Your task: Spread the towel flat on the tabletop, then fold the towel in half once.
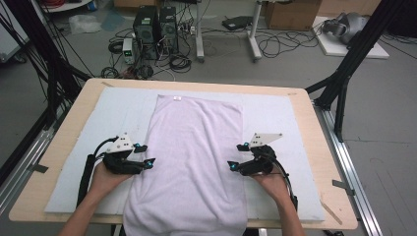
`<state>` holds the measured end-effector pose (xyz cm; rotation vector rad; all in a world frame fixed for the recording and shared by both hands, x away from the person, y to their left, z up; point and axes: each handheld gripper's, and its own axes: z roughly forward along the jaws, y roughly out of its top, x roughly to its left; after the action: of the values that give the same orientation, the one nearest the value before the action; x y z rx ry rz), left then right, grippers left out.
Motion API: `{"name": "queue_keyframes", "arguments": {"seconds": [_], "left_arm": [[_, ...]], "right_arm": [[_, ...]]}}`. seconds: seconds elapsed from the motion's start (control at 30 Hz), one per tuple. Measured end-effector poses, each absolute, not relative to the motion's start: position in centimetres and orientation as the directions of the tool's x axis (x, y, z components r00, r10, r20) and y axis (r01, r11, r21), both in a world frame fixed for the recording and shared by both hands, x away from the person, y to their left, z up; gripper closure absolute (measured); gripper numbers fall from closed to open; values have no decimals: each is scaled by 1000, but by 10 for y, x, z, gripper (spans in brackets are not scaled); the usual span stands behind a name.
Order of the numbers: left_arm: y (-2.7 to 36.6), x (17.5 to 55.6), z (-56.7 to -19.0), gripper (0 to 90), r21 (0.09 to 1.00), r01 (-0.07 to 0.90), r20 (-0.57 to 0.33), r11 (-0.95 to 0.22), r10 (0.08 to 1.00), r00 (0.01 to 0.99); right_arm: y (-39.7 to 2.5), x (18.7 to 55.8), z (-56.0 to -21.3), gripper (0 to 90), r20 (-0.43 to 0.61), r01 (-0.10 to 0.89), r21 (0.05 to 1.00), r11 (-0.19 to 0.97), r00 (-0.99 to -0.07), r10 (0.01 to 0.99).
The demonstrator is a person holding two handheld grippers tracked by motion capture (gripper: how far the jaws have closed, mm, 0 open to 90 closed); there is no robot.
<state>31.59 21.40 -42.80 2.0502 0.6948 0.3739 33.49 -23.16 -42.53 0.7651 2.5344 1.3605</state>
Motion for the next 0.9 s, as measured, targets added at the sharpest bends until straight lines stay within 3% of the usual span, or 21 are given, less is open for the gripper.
{"name": "queue_keyframes", "arguments": {"seconds": [0.57,0.9], "left_arm": [[218,318,-429,405,837,328,10,-439,611,791],[218,337,-414,449,821,327,34,-469,612,790]], "right_arm": [[-232,334,-425,236,73,347,818,459,-854,515],[-244,348,-414,289,71,343,827,445,-850,522]]}}
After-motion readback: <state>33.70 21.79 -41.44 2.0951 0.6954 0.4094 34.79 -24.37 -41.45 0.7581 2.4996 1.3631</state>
